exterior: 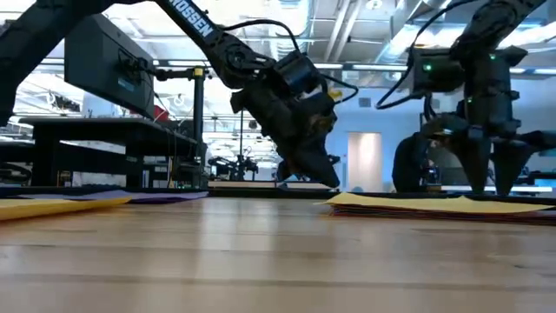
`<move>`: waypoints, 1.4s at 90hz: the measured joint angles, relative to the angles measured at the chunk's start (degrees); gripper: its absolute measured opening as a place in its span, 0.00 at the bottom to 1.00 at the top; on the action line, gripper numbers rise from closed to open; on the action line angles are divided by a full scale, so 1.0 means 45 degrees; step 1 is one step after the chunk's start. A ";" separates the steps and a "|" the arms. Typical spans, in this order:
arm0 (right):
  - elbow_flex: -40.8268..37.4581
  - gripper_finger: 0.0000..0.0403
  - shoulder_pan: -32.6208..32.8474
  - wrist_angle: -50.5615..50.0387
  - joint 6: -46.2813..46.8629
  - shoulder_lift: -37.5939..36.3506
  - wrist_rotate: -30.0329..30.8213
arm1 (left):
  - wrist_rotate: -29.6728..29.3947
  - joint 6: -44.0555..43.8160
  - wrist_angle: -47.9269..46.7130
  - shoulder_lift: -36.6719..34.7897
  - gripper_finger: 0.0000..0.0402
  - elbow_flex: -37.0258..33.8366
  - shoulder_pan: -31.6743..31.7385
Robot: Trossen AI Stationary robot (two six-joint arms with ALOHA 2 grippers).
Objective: Organize paper
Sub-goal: Stack the yellow paper on top of the other yellow paper
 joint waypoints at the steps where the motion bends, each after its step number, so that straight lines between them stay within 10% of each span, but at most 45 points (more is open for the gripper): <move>1: -0.0037 0.38 0.0043 0.0000 0.0069 0.0000 0.0025 | 0.0000 0.0029 0.0009 0.0000 0.00 0.0000 0.0002; 126: -0.0737 0.38 0.1795 0.3215 0.3057 -0.0716 0.1263 | -0.0421 0.1488 0.0494 0.1234 0.00 0.0067 -0.0189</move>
